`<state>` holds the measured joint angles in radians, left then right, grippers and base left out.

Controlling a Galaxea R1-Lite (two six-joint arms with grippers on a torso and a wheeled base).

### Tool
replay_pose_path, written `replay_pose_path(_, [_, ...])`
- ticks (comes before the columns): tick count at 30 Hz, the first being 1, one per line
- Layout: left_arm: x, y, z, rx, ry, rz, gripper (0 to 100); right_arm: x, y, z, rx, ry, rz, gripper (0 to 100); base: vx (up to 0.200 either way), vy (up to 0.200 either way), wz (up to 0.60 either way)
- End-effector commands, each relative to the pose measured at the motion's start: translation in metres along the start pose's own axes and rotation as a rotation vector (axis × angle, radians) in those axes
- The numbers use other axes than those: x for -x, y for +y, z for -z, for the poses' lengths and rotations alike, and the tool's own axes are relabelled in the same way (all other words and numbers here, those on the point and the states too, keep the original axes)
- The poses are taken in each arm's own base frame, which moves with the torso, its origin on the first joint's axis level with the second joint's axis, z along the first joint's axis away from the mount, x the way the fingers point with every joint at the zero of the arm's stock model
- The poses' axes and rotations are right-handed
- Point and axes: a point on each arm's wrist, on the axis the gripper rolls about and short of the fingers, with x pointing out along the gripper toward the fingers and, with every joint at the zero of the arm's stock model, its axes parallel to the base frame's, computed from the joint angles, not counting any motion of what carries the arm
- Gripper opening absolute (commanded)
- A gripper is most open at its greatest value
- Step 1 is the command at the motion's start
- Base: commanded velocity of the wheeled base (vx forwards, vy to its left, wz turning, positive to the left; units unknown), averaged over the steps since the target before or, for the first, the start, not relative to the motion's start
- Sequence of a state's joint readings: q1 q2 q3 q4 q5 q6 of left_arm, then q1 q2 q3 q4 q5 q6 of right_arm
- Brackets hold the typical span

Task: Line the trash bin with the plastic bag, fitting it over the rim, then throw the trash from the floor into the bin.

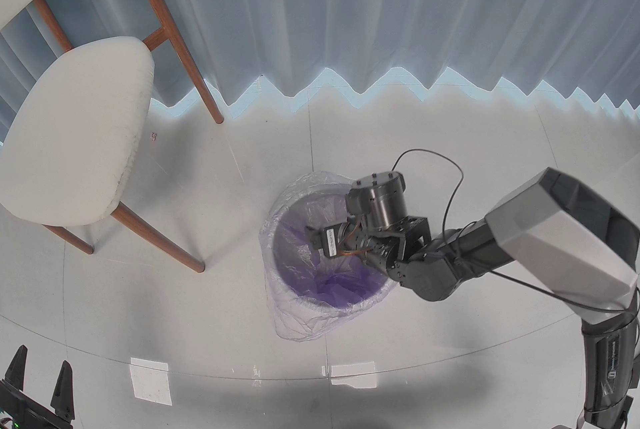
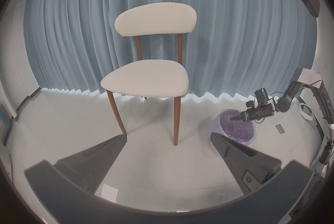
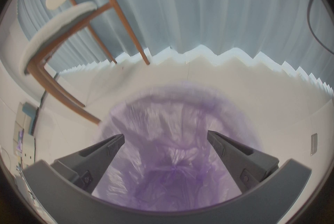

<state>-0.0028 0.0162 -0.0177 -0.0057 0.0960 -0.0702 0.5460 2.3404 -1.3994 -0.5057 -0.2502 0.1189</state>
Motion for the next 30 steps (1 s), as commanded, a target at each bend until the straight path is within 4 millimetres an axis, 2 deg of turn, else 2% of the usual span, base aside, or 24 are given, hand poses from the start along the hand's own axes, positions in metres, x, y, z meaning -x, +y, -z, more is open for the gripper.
replay_pose_path(1, [0.000,0.000,0.005,0.000,0.001,0.000,100,0.048,-0.020,-0.056,-0.101,-0.136,0.004,100,0.000,0.000,0.00])
replay_pose_path(6, [0.000,0.000,0.005,0.000,0.001,0.000,100,0.076,-0.070,-0.078,-0.172,-0.189,0.087,100,0.000,0.000,0.00])
replay_pose_path(11, [0.000,0.000,0.005,0.000,0.001,0.000,100,0.095,-0.131,-0.083,-0.208,-0.205,0.149,100,0.000,0.000,0.00])
replay_pose_path(12, [0.000,0.000,0.005,0.000,0.001,0.000,100,0.095,-0.131,-0.083,-0.208,-0.205,0.149,100,0.000,0.000,0.00])
replay_pose_path(13, [0.000,0.000,0.005,0.000,0.001,0.001,100,0.098,-0.153,-0.083,-0.225,-0.210,0.168,100,0.000,0.000,0.00])
replay_pose_path(14, [0.000,0.000,0.005,-0.001,0.001,0.001,100,0.099,-0.162,-0.081,-0.232,-0.210,0.176,100,0.000,0.000,0.00])
replay_pose_path(16, [0.000,0.000,0.005,-0.003,0.001,0.001,100,0.099,-0.179,-0.072,-0.244,-0.186,0.194,100,0.000,0.000,0.00])
replay_pose_path(17, [0.000,0.000,0.005,-0.003,0.001,0.001,100,0.099,-0.179,-0.072,-0.244,-0.186,0.194,100,0.000,0.000,0.00])
replay_pose_path(19, [0.000,0.000,0.005,-0.011,0.003,0.009,100,0.096,-0.201,-0.053,-0.258,-0.156,0.216,100,0.000,0.000,0.00])
replay_pose_path(23, [0.000,0.000,0.005,-0.024,0.004,0.016,100,0.081,-0.211,-0.029,-0.254,-0.151,0.230,100,0.000,0.000,0.00])
replay_pose_path(30, [0.000,-0.002,0.006,-0.087,0.007,0.121,100,0.044,-0.221,0.016,-0.233,-0.116,0.246,100,0.000,0.000,0.00])
